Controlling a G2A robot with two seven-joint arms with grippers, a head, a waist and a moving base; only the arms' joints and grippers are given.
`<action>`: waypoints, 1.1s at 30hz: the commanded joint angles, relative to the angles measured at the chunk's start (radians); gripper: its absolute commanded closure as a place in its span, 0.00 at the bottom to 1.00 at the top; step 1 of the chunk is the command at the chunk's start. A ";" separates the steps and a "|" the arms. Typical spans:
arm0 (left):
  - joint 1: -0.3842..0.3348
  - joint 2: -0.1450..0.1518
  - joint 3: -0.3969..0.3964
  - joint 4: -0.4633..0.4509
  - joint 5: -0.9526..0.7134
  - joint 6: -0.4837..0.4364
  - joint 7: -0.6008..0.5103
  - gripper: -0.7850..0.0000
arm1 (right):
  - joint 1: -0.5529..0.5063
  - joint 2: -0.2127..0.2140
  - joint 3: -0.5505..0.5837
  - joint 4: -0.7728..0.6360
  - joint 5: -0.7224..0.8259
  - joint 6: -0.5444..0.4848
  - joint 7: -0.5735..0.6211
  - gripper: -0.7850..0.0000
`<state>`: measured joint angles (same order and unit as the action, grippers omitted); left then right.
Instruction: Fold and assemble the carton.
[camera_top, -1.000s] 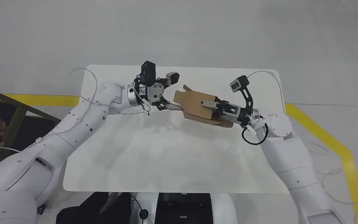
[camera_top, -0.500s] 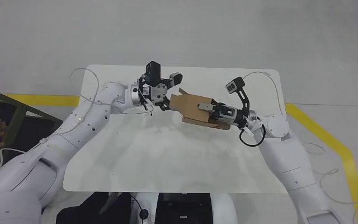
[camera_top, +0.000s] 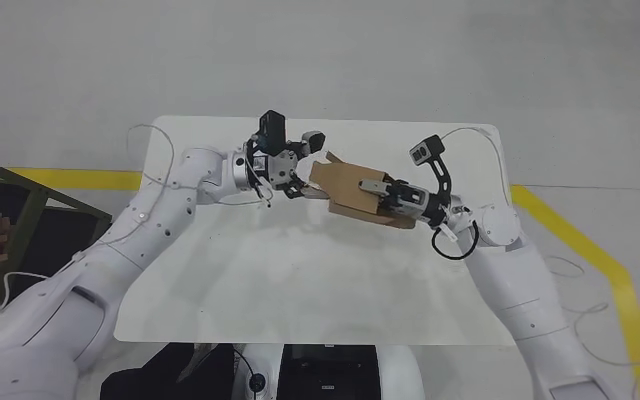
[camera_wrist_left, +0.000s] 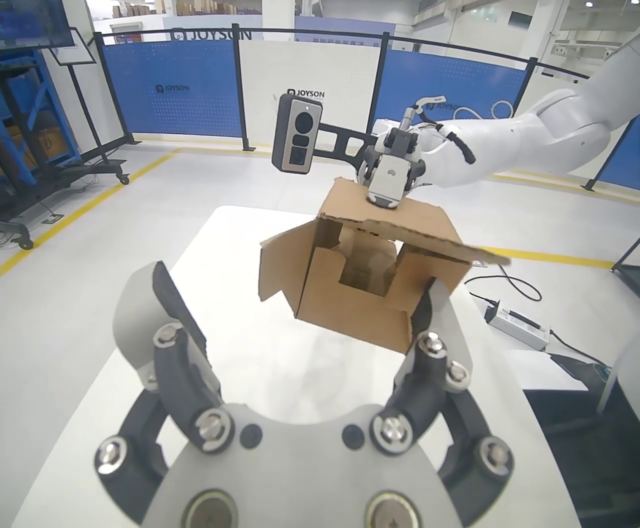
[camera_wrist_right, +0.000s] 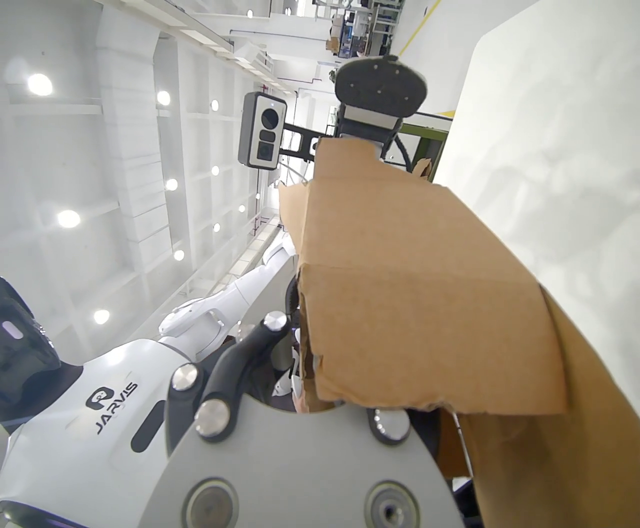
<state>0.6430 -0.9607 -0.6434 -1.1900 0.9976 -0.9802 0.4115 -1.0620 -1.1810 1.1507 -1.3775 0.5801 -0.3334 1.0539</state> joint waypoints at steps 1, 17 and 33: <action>0.012 0.003 -0.018 -0.002 0.008 -0.002 0.011 0.00 | -0.003 0.002 0.010 0.001 0.004 -0.002 0.000 1.00; 0.046 -0.012 -0.092 0.056 -0.135 0.041 -0.076 0.00 | -0.017 0.003 -0.015 -0.020 -0.032 0.033 0.040 1.00; 0.040 -0.046 -0.128 0.101 -0.237 0.061 -0.202 0.00 | -0.007 -0.002 -0.048 -0.028 -0.034 0.024 0.073 1.00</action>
<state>0.6830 -1.0050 -0.7716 -1.0887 0.7594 -0.9132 0.2215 -1.0686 -1.1828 1.1018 -1.4038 0.5424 -0.3083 1.1260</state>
